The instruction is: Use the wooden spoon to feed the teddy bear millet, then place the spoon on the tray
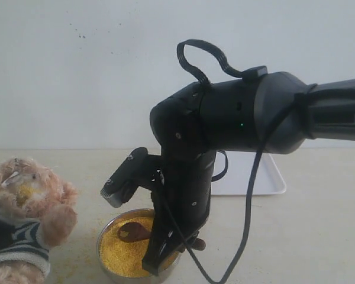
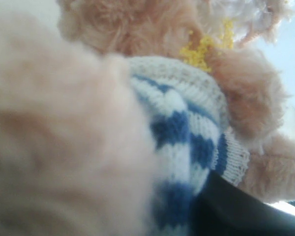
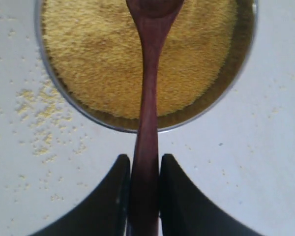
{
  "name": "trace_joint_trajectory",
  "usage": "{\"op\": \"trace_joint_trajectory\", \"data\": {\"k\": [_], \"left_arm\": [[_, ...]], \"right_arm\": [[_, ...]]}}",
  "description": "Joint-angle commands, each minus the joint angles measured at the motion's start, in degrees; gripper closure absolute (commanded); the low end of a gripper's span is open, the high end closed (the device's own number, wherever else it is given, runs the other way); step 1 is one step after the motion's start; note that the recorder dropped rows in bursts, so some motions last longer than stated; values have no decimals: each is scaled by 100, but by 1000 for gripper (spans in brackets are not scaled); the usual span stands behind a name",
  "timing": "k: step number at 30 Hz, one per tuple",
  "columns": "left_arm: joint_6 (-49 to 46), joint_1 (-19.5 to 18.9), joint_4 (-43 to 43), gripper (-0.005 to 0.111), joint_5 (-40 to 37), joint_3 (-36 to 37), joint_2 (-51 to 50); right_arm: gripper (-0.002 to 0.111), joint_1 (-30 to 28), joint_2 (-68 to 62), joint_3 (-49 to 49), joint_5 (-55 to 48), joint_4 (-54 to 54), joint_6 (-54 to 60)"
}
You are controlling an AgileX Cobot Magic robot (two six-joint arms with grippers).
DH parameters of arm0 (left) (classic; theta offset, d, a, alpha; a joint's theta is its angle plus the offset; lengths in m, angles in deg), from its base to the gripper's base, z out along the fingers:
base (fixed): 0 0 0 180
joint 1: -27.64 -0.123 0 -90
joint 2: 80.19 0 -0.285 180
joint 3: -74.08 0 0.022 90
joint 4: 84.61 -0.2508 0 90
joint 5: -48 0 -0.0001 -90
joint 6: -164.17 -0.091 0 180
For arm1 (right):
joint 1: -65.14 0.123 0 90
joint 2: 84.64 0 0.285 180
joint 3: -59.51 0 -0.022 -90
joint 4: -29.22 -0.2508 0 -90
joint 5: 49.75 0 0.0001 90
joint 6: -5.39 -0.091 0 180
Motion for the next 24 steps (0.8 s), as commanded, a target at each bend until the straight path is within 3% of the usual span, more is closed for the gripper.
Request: {"op": "trace_joint_trajectory", "data": {"k": [1, 9, 16, 24], "left_arm": [[-47, 2, 25, 103, -151, 11, 7], [-47, 2, 48, 103, -151, 11, 7], [-47, 2, 0, 103, -151, 11, 7], [-47, 2, -12, 103, -151, 11, 7]], "right_arm": [[108, 1, 32, -27, 61, 208, -160], [108, 1, 21, -27, 28, 134, 91], [108, 279, -28, -27, -28, 1036, -399], [108, 341, -349, -27, -118, 968, -505]]}}
